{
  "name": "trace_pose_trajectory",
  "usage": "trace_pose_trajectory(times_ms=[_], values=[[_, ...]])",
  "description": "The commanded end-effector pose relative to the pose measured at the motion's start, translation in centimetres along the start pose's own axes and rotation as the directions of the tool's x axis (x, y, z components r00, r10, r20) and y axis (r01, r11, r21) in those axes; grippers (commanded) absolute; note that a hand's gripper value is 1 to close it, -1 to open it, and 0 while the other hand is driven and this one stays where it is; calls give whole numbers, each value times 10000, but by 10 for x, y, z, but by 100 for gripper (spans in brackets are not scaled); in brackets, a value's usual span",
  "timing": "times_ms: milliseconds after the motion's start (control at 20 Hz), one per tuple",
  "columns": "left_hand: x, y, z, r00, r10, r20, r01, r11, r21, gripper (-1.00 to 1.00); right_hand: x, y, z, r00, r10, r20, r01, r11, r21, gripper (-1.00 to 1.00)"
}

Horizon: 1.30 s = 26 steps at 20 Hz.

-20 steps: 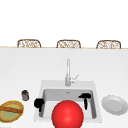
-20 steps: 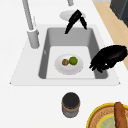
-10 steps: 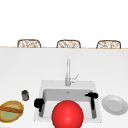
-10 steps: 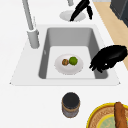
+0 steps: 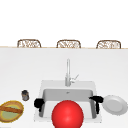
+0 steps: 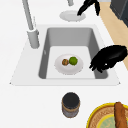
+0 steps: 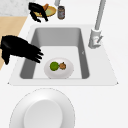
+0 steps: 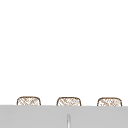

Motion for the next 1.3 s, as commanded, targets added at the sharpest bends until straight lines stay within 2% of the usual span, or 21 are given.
trace_pose_trajectory(times_ms=[0,100,150,200,300,350,450,500,600,800,900,1250], values=[[0,0,0,10000,0,0,0,10000,0,0,1,-5,3,9999,-65,158,72,9990,-451,-100],[0,0,0,10000,0,0,0,10000,0,0,1,4,7,10000,-62,-7,62,9993,356,-100],[0,0,0,10000,0,0,0,10000,0,0,11,4,1,10000,-15,-58,19,9979,653,-100],[0,0,0,10000,0,0,0,10000,0,0,24,10,-13,9995,187,-258,-170,9978,635,-100],[0,0,0,10000,0,0,0,10000,0,0,25,13,-25,9980,392,-492,-348,9956,868,-100],[0,0,0,10000,0,0,0,10000,0,0,18,0,-26,9974,436,-568,-391,9962,773,-100],[0,0,0,10000,0,0,0,10000,0,0,20,0,-34,9982,169,-569,-135,9982,593,-100],[0,0,0,10000,0,0,0,10000,0,0,28,-4,-34,9967,334,-737,-306,9988,391,-100],[0,0,0,10000,0,0,0,10000,0,0,37,-14,-37,9978,492,-439,-499,9987,-141,-100],[0,0,0,10000,0,0,0,10000,0,0,46,-26,-46,9981,591,-171,-599,9971,-467,-100],[0,0,0,10000,0,0,0,10000,0,0,52,-40,-50,9984,541,-191,-549,9974,-457,-100],[0,0,0,10000,0,0,0,10000,0,0,64,-79,-59,9983,553,178,-531,9929,-1063,-100]])
